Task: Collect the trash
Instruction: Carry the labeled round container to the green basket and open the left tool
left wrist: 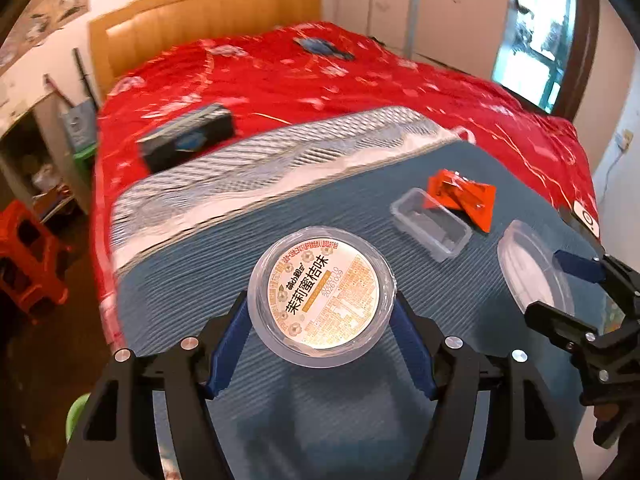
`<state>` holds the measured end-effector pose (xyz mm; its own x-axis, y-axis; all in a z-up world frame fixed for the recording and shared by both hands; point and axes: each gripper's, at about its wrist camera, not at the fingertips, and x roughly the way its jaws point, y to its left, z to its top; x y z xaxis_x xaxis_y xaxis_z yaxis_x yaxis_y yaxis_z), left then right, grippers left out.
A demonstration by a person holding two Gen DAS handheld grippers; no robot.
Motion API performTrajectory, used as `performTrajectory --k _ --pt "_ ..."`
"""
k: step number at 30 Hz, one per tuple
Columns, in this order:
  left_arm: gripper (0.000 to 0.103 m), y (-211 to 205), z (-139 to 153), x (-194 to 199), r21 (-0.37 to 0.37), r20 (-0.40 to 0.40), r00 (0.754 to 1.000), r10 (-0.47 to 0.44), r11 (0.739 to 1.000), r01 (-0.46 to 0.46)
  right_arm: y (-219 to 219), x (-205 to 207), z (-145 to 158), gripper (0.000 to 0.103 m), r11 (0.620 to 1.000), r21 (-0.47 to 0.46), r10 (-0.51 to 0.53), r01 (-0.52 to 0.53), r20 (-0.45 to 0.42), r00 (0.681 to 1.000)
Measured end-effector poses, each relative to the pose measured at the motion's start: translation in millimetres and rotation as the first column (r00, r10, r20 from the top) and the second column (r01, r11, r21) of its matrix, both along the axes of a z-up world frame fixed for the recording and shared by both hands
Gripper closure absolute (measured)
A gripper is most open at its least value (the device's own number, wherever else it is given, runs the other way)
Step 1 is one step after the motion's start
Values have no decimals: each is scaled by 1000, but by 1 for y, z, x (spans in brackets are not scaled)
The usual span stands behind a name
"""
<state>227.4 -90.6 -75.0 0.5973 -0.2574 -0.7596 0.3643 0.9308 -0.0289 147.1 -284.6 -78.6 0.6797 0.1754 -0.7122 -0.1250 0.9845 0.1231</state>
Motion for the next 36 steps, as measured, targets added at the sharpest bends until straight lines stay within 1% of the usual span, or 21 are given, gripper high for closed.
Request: performTrajectory --k 2,7,12,14,17,20,23,29,30,32,33,34,35,36 --pt "37 20 6 -13 9 18 999 40 999 -40 16 -5 3 11 1000 0 31 -31 4 1000" --pt "37 80 17 -43 -14 35 986 161 987 -160 56 -15 10 11 994 6 109 -109 14 994" --pt "37 137 15 -72 -10 26 958 286 958 -286 91 -23 16 11 985 17 173 -173 22 985" --pt "37 154 12 -80 -11 21 946 323 947 -322 107 -27 19 11 979 15 205 -205 27 978" --pt "37 184 7 -96 0 10 920 392 920 -392 125 -31 22 11 971 19 237 -237 31 971" --pt "37 203 -2 -106 25 0 900 437 899 -437 143 -33 24 11 962 28 271 -272 31 962" --pt "36 224 -13 -115 43 -28 877 481 877 -479 162 -36 25 11 951 34 306 -307 32 952" --pt "36 264 -37 -131 66 -91 823 561 828 -557 203 -35 24 11 926 49 375 -375 14 927" --pt "36 272 -42 -133 78 -101 808 581 814 -575 210 -34 24 11 921 49 387 -387 13 922" --pt "36 281 -48 -135 85 -118 790 601 799 -595 220 -34 25 11 914 49 404 -404 10 915" --pt "36 289 -52 -137 78 -136 777 614 789 -610 225 -35 24 11 910 49 412 -412 9 911" --pt "34 292 -54 -138 75 -146 770 622 783 -618 234 -34 24 11 904 50 425 -425 7 905" --pt "31 297 -57 -141 76 -156 758 634 772 -631 237 -34 23 11 901 52 431 -431 5 902" --pt "26 301 -58 -143 76 -157 750 643 765 -640 244 -34 22 11 895 56 443 -442 2 897"
